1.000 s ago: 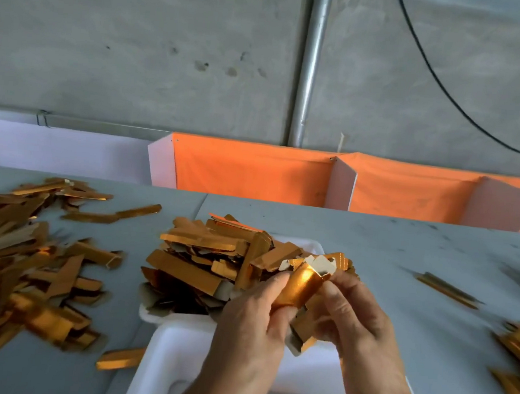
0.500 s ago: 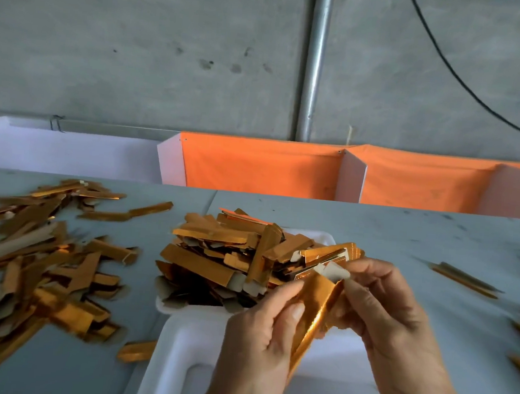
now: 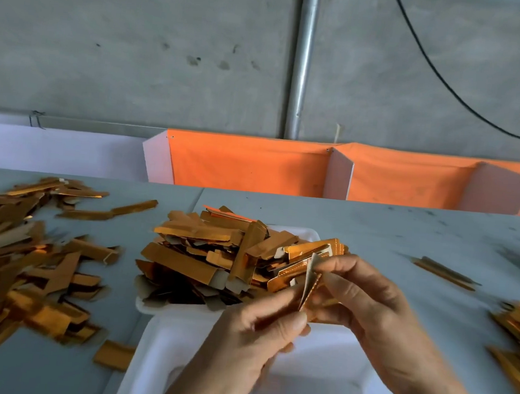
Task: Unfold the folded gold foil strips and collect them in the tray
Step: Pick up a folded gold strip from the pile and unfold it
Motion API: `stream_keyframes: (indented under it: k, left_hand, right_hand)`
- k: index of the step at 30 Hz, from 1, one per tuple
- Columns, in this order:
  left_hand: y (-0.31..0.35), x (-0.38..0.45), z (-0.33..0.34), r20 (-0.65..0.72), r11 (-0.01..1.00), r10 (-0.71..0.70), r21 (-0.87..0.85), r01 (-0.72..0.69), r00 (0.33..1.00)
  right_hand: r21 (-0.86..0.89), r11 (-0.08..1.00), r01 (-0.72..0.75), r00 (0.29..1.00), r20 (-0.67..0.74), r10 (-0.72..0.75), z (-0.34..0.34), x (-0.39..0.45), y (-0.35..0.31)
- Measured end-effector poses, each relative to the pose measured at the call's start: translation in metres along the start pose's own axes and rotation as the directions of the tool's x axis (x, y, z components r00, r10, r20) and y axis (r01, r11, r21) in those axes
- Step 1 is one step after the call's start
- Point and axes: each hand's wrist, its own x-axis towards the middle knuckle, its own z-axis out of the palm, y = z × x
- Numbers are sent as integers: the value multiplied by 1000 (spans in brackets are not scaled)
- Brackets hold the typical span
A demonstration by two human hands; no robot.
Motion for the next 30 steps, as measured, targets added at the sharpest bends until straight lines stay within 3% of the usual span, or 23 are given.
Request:
stream_keyframes:
  k: [3, 7, 12, 16, 19, 23, 30]
  left_hand:
    - [0, 0, 1, -123, 960, 165, 248, -131, 979]
    - [3, -1, 0, -156, 855, 316, 474, -210, 936]
    - [2, -1, 4, -176, 760, 382, 618, -200, 907]
    - [1, -1, 5, -147, 678, 414, 709, -196, 899]
    - [1, -1, 6, -122, 666, 393, 721, -191, 911]
    - [2, 0, 2, -145, 738, 363, 648, -189, 921]
    - [7, -2, 5, -10, 855, 238, 476, -204, 971]
  right_hand:
    - [-32, 999, 7, 999, 31, -6, -1, -1, -3]
    - [-30, 1000, 5, 999, 54, -3, 2, -2, -5]
    - [-181, 983, -42, 999, -20, 39, 5, -3, -4]
    - [-357, 932, -56, 998, 4, 62, 6, -2, -2]
    - [-273, 958, -88, 996, -9, 88, 2, -1, -4]
    - [-182, 978, -98, 995, 6, 101, 0, -2, -6]
    - [-166, 985, 35, 999, 42, -28, 0, 0, -7]
